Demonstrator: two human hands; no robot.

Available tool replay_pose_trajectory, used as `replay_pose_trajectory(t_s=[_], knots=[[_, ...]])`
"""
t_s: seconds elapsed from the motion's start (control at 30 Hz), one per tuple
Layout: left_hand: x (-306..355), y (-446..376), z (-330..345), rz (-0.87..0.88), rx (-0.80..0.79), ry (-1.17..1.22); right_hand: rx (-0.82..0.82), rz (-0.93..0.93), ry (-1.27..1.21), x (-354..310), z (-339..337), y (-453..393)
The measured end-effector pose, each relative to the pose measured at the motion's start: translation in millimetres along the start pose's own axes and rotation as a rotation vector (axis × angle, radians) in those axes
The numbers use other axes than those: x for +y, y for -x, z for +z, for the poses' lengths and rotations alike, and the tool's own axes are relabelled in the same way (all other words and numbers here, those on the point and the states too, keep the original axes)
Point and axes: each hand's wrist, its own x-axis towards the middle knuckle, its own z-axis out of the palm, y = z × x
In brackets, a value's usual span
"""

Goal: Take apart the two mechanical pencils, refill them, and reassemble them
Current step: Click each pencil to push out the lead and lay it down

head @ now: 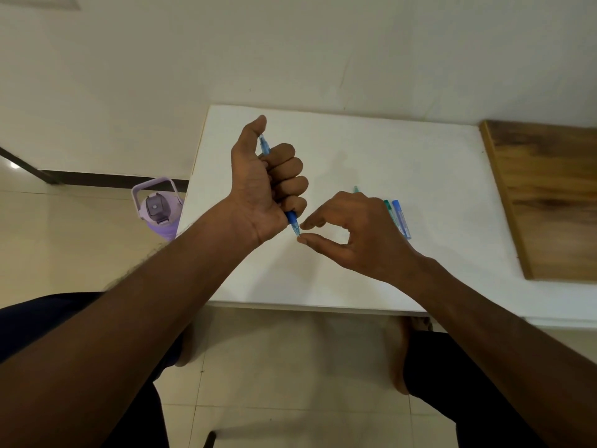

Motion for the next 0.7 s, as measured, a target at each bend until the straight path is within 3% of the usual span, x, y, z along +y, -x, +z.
replay_pose_trajectory(t_s=[0.7], knots=[[-0.8,-2.2,0.8,-0.021,0.022,-0.035,-0.035,-0.036,0.005,-1.8,-3.3,-0.8]])
